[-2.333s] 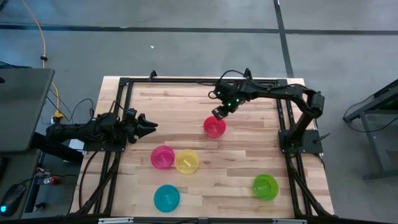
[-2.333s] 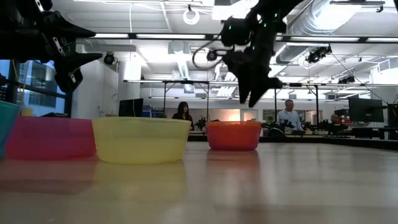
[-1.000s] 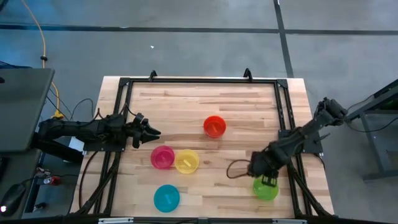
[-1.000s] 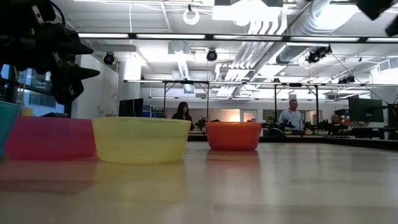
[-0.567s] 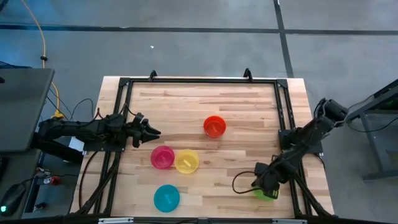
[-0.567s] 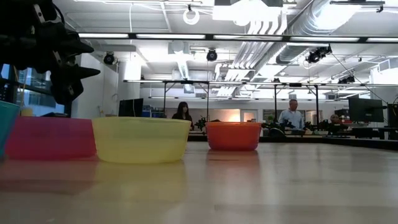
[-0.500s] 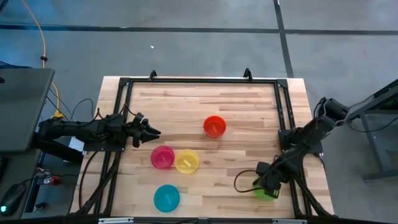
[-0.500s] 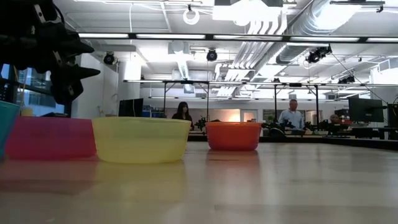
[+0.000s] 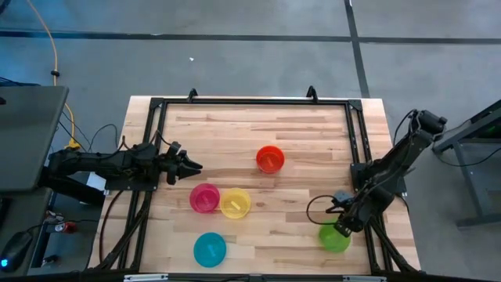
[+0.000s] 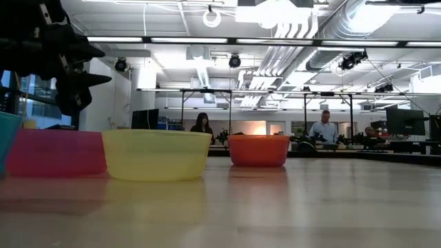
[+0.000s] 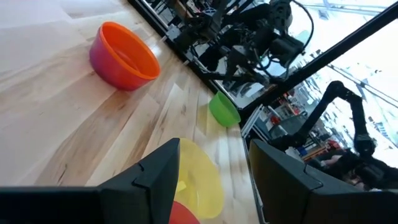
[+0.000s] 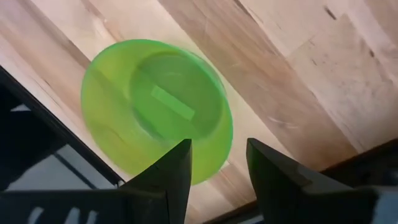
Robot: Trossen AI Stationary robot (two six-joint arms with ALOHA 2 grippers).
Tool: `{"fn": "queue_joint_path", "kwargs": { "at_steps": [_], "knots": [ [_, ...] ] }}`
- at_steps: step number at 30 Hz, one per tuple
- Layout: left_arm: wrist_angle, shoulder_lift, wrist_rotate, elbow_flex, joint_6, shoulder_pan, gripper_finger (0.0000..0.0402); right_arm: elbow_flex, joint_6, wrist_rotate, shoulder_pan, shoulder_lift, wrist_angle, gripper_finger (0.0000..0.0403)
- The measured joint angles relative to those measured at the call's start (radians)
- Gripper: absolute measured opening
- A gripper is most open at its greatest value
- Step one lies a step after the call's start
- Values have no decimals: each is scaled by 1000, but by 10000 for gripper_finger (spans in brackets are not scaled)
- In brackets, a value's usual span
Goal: Nest bowls inside each other
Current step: Stack the green bowl on the orange bowl
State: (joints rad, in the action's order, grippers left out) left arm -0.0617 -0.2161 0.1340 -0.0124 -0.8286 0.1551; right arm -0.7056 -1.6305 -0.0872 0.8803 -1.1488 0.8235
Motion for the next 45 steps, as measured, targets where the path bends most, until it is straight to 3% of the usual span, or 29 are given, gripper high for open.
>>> {"fn": "queue_joint_path", "kwargs": {
  "at_steps": [24, 35, 40, 45],
  "knots": [
    [-28, 0, -59, 0, -26, 0, 184, 54, -35, -29, -1, 7, -53, 144],
    [-48, 0, -59, 0, -26, 0, 184, 54, -11, -63, -10, -107, -158, 142],
    [-48, 0, -59, 0, -29, 0, 184, 54, -24, -63, -10, -138, -177, 108],
    [-48, 0, -59, 0, -32, 0, 184, 54, -40, -63, -10, -140, -181, 35]
  ]
}}
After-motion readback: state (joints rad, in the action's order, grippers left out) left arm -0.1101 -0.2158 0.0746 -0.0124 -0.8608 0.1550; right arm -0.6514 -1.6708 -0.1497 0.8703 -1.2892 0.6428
